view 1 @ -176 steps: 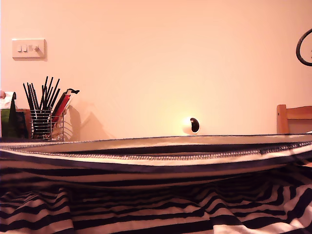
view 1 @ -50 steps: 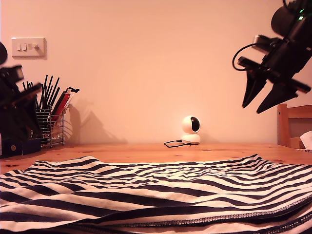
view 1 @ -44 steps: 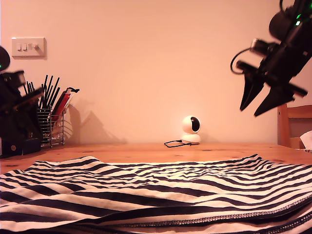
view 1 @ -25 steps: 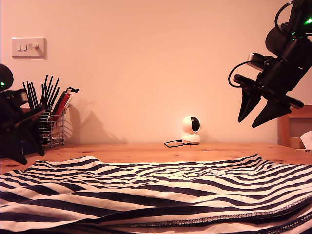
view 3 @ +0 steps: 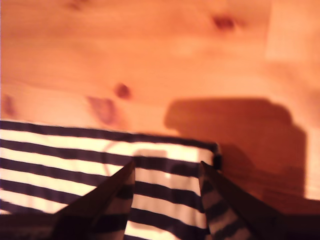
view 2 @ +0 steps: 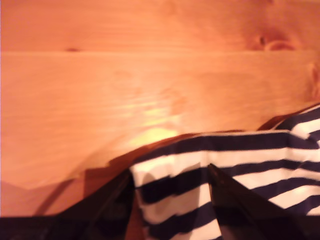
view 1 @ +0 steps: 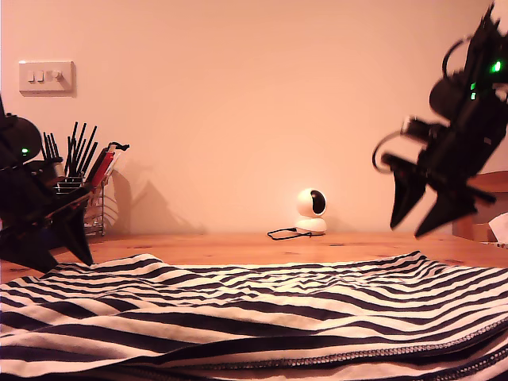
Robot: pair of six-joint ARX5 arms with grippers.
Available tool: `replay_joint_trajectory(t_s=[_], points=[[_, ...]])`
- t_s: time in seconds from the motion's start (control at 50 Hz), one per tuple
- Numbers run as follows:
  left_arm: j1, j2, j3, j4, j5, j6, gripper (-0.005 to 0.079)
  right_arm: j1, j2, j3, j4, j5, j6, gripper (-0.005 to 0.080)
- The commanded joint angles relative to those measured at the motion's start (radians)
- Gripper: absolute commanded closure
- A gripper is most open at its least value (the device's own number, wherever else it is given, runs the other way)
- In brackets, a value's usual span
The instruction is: Fold the t-shirt in front of you. After folding it, place it to the right side.
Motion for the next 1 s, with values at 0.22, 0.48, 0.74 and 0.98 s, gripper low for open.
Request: replay_joint_trajectory(t_s=[0.22, 0.48, 0.74, 0.98], points=[[-0.016, 0.04, -0.003, 0.018, 0.003, 0.0, 0.0329, -0.024, 0.067, 0.002, 0.028, 0.026, -0.003, 0.0376], [-0.017, 0.04, -0.003, 0.014, 0.006, 0.001, 0.0329, -0.023, 0.131, 0.002, 0.026, 0.031, -0.002, 0.036], [-0.017, 0.04, -0.003, 0.017, 0.013, 0.0, 0.033, -0.02, 0.14, 0.002, -0.002, -0.009, 0.008, 0.0362], [-0.026, 0.04, -0.003, 0.01, 0.029, -0.001, 0.0331, 0.011, 0.14, 0.002, -0.001, -0.039, 0.017, 0.0364]])
